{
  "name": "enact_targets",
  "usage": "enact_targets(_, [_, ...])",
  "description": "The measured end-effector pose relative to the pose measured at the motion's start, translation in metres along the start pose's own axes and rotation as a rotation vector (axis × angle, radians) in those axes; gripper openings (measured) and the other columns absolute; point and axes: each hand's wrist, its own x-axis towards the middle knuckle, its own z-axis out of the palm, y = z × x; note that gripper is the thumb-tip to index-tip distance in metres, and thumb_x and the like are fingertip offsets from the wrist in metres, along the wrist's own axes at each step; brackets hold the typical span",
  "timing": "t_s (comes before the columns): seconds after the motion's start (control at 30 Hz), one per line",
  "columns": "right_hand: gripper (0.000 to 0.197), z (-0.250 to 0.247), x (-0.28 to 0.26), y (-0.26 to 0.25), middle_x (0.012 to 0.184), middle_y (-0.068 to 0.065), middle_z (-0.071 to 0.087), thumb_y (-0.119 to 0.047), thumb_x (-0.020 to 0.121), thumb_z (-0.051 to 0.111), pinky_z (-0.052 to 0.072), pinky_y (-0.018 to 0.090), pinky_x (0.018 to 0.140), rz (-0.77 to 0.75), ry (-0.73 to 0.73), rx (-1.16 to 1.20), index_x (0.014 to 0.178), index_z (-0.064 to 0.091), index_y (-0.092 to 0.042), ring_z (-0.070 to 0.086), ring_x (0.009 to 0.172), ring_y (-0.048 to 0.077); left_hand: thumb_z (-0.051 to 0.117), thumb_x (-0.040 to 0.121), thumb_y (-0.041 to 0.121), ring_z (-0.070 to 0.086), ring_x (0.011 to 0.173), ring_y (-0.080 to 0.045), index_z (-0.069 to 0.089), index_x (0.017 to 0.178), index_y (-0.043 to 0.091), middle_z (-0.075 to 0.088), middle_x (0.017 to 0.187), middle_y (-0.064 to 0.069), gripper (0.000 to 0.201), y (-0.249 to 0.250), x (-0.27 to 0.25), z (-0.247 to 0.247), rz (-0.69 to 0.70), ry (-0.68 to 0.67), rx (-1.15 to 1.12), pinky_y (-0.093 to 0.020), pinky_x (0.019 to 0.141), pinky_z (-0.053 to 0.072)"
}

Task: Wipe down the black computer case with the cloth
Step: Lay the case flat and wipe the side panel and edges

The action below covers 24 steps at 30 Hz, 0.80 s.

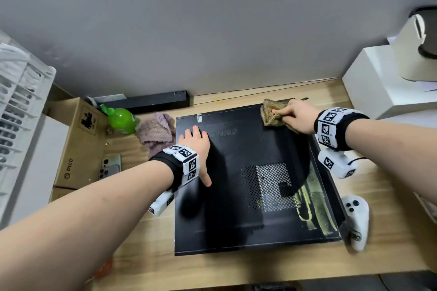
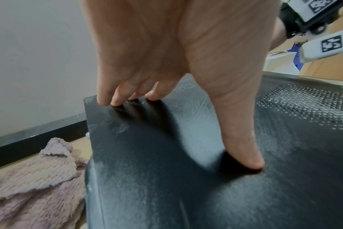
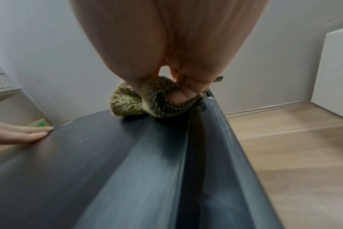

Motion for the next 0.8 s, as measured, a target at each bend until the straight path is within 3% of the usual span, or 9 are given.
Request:
enact_targets(0.03, [0.029,0.001,-0.01,-0.001,0.082,0.007,0.065,-0.014,0.092,0.055,0.053,0.036,0.081,-0.019,-0.009,-0.009,0.114,0.07,-0.024,0.066,0.082,0.033,0.089,0.032,0.068,0.039,0.127,-0.036,0.03,0.142,0.001,0.033,0.142,-0.018,0.142,0.0,-0.001,-0.002,0.0,0.003,-0.005,-0.046,0.108,0.041])
enact_targets(0.1, [0.026,0.003,-0.029,-0.004,0.075,-0.006,0.057,-0.013,0.092,0.056,0.051,0.04,0.085,-0.07,-0.028,-0.021,0.109,0.073,-0.02,0.065,0.085,0.033,0.089,0.033,0.068,0.037,0.13,-0.036,0.028,0.143,0.002,0.031,0.145,-0.018,0.142,-0.001,-0.006,-0.004,-0.004,0.013,-0.016,-0.048,0.109,0.038])
enact_targets(0.23, [0.03,0.016,-0.069,-0.005,0.085,-0.017,0.04,-0.021,0.093,0.056,0.042,0.029,0.097,-0.073,-0.106,-0.033,0.119,0.067,-0.03,0.053,0.091,0.014,0.088,0.041,0.066,0.028,0.141,-0.034,0.022,0.147,0.01,0.024,0.153,-0.015,0.137,-0.004,-0.018,0.0,-0.009,0.021,-0.057,-0.056,0.114,0.029])
enact_targets(0.4, [0.034,0.03,-0.114,-0.004,0.086,-0.017,0.041,-0.024,0.094,0.054,0.034,0.016,0.084,-0.125,-0.216,-0.026,0.125,0.06,-0.037,0.042,0.079,-0.003,0.083,0.053,0.063,0.046,0.126,-0.03,0.034,0.138,0.018,0.043,0.134,-0.007,0.108,-0.006,-0.037,0.013,0.003,0.073,-0.146,-0.05,0.101,0.044])
enact_targets(0.47, [0.035,0.022,-0.106,-0.002,0.093,-0.012,0.045,-0.023,0.095,0.053,0.035,0.018,0.091,-0.147,-0.236,-0.07,0.127,0.059,-0.035,0.044,0.086,0.002,0.08,0.061,0.06,0.045,0.126,-0.031,0.032,0.141,0.019,0.041,0.137,-0.007,0.102,-0.007,-0.044,0.019,-0.002,0.068,-0.158,-0.049,0.099,0.046])
enact_targets(0.53, [0.034,0.013,-0.085,0.003,0.103,-0.004,0.049,-0.021,0.095,0.052,0.037,0.023,0.096,-0.081,-0.151,-0.076,0.127,0.06,-0.033,0.049,0.096,0.011,0.078,0.067,0.057,0.04,0.131,-0.031,0.028,0.146,0.019,0.034,0.143,-0.008,0.102,-0.007,-0.051,0.025,0.002,0.037,-0.149,-0.049,0.101,0.046])
enact_targets(0.63, [0.032,0.005,-0.055,0.012,0.112,0.008,0.065,-0.015,0.095,0.05,0.04,0.02,0.082,0.102,0.07,0.003,0.123,0.065,-0.023,0.062,0.101,0.027,0.078,0.069,0.055,0.035,0.136,-0.031,0.026,0.148,0.019,0.03,0.148,-0.009,0.102,-0.009,-0.057,0.031,0.01,0.019,-0.149,-0.049,0.103,0.045])
enact_targets(0.7, [0.032,0.007,-0.04,0.012,0.109,0.012,0.07,-0.014,0.095,0.048,0.041,0.021,0.075,0.232,0.13,0.085,0.123,0.065,-0.017,0.065,0.096,0.031,0.077,0.07,0.053,0.031,0.14,-0.03,0.024,0.15,0.019,0.025,0.152,-0.009,0.102,-0.012,-0.059,0.032,0.01,0.007,-0.166,-0.049,0.105,0.043])
enact_targets(0.8, [0.034,0.007,-0.014,0.007,0.113,0.014,0.069,-0.012,0.095,0.048,0.045,0.027,0.081,0.385,0.237,0.237,0.126,0.062,-0.015,0.065,0.099,0.033,0.078,0.072,0.052,0.022,0.146,-0.029,0.016,0.155,0.02,0.016,0.159,-0.01,0.108,-0.015,-0.06,0.035,0.023,-0.002,-0.18,-0.047,0.111,0.039])
